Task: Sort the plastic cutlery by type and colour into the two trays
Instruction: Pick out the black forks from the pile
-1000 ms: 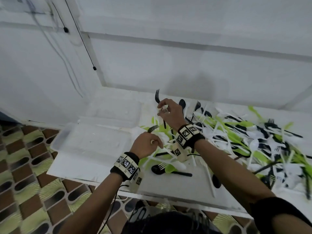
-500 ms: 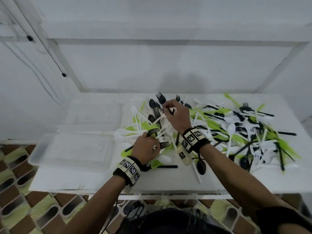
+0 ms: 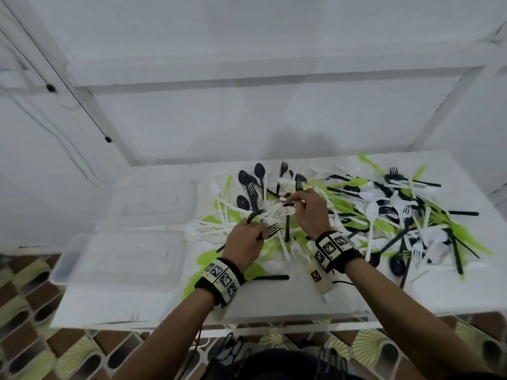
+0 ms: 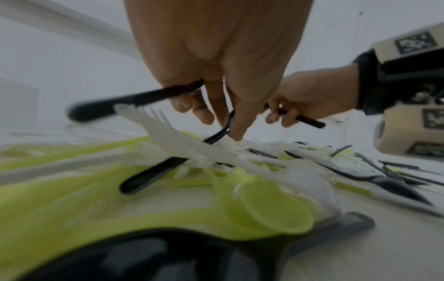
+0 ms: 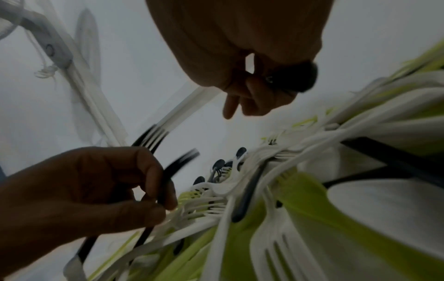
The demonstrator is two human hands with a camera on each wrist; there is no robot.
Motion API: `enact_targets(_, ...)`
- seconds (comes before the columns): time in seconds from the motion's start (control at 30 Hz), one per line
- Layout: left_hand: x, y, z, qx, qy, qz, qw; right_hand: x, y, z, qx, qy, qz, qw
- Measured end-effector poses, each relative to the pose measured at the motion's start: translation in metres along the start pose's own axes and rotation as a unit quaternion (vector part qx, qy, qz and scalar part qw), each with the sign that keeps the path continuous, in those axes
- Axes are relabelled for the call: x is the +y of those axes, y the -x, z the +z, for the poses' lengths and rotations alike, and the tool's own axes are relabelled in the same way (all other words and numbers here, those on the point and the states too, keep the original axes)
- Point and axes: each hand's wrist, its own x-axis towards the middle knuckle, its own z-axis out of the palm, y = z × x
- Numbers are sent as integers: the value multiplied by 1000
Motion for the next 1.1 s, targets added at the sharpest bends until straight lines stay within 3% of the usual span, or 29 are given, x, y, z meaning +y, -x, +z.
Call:
enact_targets(0.13, -2, -7, -8, 49, 141, 4, 989, 11, 1, -2, -35, 56, 81, 995)
enact_targets(0.23, -5, -13, -17, 100, 205, 6, 974, 11, 4, 4, -64, 86, 51, 993)
enact_targets(0.43, -15, -16, -35, 170, 299, -64, 937, -14, -12, 39, -110, 120, -22, 986)
enact_targets(0.53, -21, -11, -43, 171, 306, -60, 934, -26, -23, 65, -149, 186, -39, 970)
enact_targets(0.7, -41, -1, -52, 170, 280, -32, 944, -32, -31, 91, -183, 281, -3, 942)
enact_targets(1.0, -50, -2, -48, 143, 258, -99, 950, -34, -31, 92, -225, 255, 52, 939)
enact_targets(1.1, -47, -9, -47, 125, 271, -127, 946, -37, -25, 86, -185, 207, 56, 959)
